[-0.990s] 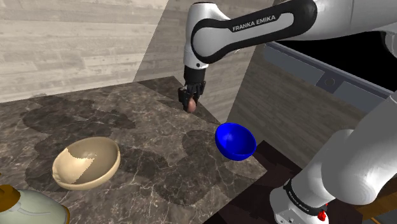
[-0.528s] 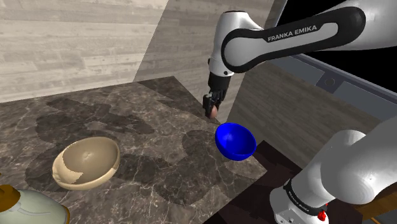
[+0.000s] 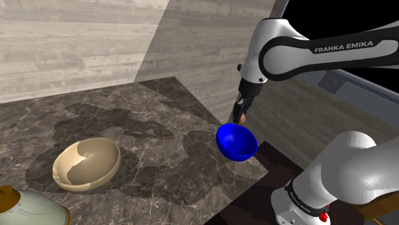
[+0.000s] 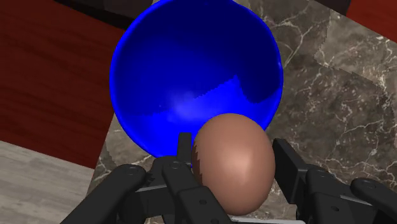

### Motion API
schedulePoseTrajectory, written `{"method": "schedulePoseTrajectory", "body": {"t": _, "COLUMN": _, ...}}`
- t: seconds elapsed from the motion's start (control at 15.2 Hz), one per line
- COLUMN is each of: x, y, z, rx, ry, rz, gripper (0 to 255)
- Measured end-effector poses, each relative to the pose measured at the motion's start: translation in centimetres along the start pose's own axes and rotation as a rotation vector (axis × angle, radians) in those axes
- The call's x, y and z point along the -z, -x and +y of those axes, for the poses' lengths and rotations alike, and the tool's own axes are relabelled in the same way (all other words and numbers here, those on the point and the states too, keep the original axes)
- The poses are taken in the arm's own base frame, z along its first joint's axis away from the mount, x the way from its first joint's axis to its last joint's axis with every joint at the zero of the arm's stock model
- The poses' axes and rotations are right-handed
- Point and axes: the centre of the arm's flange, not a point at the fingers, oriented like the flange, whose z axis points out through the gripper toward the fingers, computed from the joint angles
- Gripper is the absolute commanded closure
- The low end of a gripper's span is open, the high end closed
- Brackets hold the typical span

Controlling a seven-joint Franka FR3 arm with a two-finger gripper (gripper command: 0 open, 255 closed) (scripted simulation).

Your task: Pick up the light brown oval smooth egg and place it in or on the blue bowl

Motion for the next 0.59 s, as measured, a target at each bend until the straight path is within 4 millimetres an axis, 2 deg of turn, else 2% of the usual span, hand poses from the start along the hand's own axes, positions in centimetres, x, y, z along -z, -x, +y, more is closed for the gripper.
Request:
{"method": "schedulePoseTrajectory", "body": {"t": 0.13, "x": -0.5, "y": 2.1, "z": 1.1, "rx": 0.000, "ry": 0.000, "rz": 0.000, "gripper": 255}}
{"method": "schedulePoseTrajectory", "body": {"t": 0.26, "x": -1.3, "y": 2.7, "z": 1.3, "rx": 0.001, "ry": 0.000, "rz": 0.000, "gripper": 255}}
{"method": "schedulePoseTrajectory", "body": {"t": 0.59, "x": -3.8, "y": 2.5, "z": 1.5, "rx": 0.001, "ry": -0.001, "rz": 0.000, "gripper": 255}}
